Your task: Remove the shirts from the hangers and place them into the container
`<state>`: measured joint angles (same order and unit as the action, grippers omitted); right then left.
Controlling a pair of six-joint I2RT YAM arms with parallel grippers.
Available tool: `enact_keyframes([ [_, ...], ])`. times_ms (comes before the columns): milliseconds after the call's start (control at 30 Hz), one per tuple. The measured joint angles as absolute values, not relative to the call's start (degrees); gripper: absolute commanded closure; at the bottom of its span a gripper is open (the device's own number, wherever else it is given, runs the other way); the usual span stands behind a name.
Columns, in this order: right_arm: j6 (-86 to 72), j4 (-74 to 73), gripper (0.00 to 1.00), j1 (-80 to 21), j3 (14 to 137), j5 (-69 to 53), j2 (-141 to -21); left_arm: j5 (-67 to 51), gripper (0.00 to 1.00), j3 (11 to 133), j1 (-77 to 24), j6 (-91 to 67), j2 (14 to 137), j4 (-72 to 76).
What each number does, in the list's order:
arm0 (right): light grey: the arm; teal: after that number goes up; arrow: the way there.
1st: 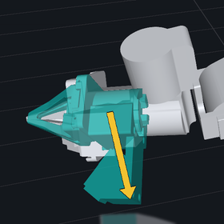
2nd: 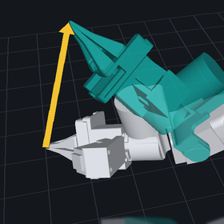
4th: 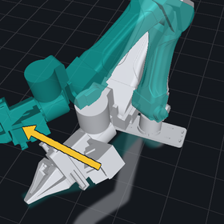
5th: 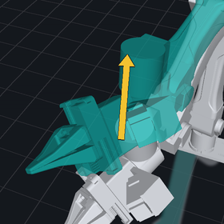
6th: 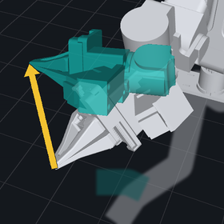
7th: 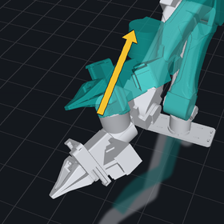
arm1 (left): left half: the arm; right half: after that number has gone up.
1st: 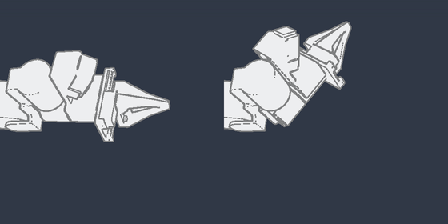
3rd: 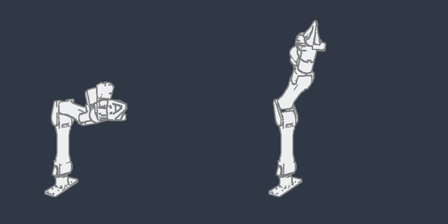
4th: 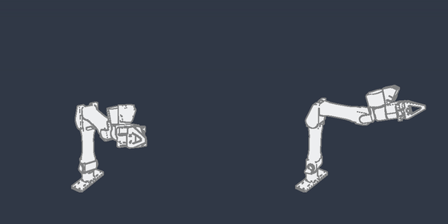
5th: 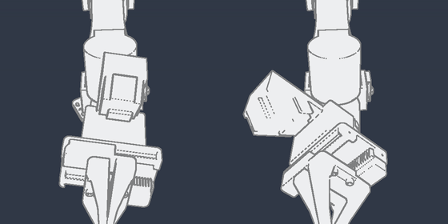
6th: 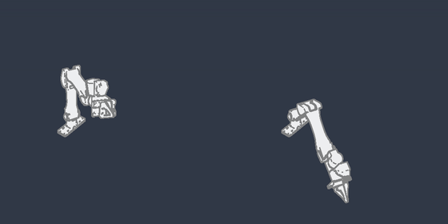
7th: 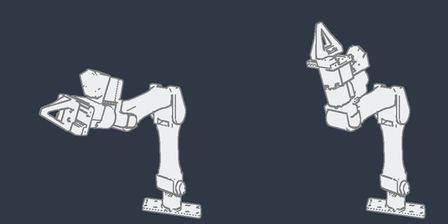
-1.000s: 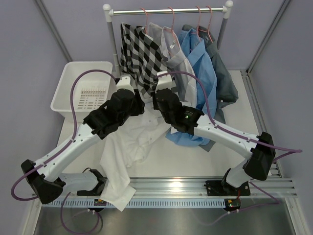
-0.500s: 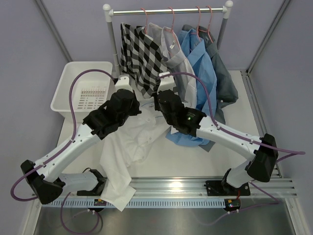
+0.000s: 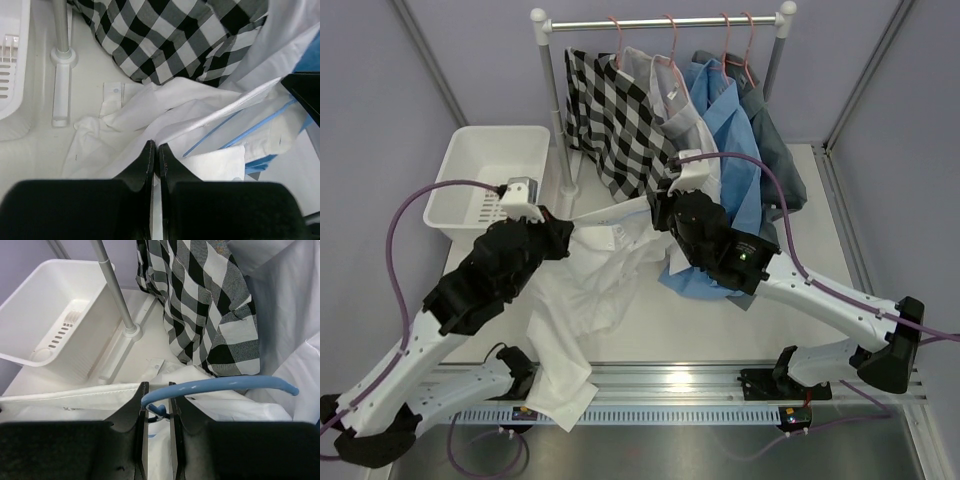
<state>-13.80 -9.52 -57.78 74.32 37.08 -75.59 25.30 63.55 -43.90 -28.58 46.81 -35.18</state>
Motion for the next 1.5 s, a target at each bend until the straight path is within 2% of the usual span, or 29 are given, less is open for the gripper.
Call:
enact_keyframes([
  [333, -17.41, -13.82, 1.0, -58.37, 76.66, 39.2, -77.41, 17.98, 1.0, 61.87, -43.97, -26.83, 38.33, -37.91],
  [733, -18.24, -18.7, 1.0, -58.06, 82.85, 45.06, -86.98, 13.93, 1.0, 67.44, -43.57, -27.05, 46.68, -41.15],
  [1100, -18.2, -16.19, 1.0, -58.11, 79.24, 43.75, -79.24, 19.75, 1.0, 62.92, -43.75, -28.18, 39.4, -42.15],
  [1500, -19.44, -16.64, 1.0, -58.15, 75.35, 41.17, -72.9, 19.64, 1.0, 62.26, -44.29, -28.77, 38.61, -40.38],
])
